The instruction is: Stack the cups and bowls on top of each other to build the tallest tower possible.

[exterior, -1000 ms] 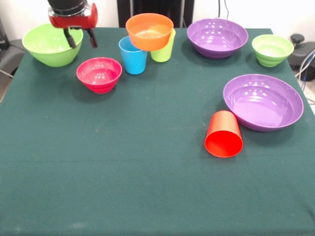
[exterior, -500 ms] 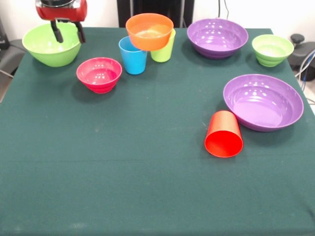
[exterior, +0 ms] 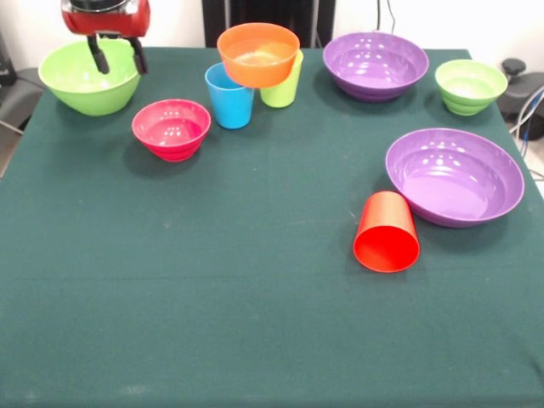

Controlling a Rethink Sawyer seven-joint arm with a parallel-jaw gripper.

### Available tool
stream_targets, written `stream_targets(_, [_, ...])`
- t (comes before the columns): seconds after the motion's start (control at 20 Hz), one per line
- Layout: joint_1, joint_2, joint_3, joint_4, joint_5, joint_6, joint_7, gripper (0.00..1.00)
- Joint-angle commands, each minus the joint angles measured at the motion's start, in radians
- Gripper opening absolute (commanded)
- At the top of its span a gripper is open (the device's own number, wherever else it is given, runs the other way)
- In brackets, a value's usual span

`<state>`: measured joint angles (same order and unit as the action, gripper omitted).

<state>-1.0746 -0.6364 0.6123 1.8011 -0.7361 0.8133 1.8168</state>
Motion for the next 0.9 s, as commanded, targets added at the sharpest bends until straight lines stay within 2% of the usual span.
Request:
stream_targets(0.05, [0.004,0.074,-0.036,-0.01,-0.06,-0.064,-0.093,1.0])
stream_targets(0.5, [-0.016,0.117,-0.032,-0.052,-0.075,-0.058,-0.12,1.0])
stream_targets(0.9, [-0.01,0.152,-0.039,-0.066,-0.097,-0.089,-0.097,1.0])
